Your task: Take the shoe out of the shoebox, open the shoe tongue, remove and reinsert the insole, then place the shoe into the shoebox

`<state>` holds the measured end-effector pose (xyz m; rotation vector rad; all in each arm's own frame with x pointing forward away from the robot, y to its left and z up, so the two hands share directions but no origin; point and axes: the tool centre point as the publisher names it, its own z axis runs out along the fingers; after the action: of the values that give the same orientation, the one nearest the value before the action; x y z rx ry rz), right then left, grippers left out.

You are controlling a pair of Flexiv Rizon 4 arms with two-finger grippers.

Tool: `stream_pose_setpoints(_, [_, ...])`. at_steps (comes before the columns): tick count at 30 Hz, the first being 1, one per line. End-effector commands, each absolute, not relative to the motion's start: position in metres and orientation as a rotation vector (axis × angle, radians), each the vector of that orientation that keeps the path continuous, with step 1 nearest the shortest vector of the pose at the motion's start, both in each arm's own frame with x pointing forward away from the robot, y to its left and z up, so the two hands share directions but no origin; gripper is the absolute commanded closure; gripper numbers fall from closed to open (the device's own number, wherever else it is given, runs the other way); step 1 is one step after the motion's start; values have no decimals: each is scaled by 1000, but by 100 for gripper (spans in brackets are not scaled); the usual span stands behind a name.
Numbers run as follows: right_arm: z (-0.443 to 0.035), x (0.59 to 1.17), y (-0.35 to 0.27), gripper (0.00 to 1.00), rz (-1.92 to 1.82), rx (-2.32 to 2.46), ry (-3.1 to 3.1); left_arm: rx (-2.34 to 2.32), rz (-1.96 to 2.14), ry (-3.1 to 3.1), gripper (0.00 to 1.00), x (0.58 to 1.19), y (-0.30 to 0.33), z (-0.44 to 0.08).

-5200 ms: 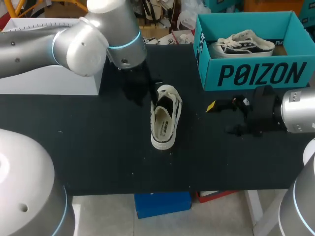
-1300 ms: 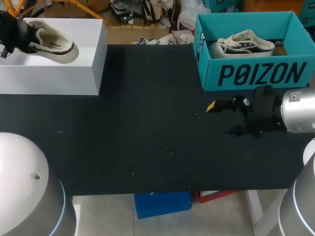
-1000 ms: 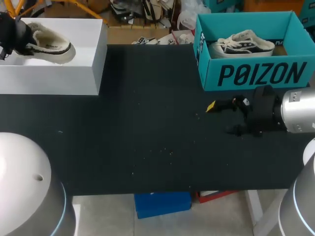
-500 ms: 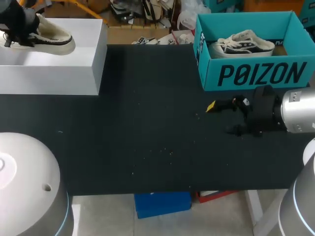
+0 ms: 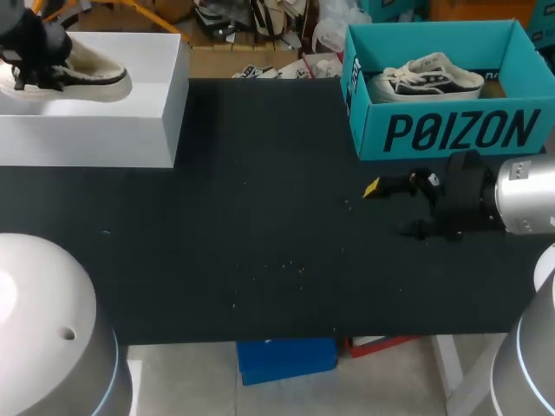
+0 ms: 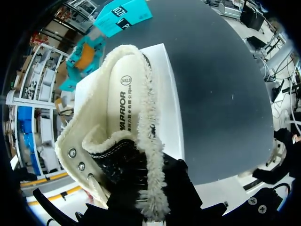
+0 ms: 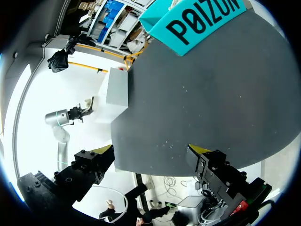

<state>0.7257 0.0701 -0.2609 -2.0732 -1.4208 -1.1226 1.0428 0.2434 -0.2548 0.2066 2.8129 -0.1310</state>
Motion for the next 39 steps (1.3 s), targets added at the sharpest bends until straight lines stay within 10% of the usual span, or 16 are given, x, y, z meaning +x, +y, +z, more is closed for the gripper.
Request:
stream_pose_setpoints(1, [-261, 726, 72, 0, -1121, -2077, -1421, 211, -140, 2831, 100, 1056, 245, -267])
stream_pose_setpoints(36, [-261, 726, 72, 0, -1121, -2077, -1421, 220, -87, 3020, 100, 1065, 238, -359])
stream_pose_setpoints(37, [-261, 726, 72, 0, -1121, -2077, -1421, 223, -85, 3020, 67, 1064, 237, -359])
stream_pose_setpoints(39, [-261, 726, 72, 0, -1121, -2077, -1421, 225, -76, 3017, 53, 1062, 237, -357])
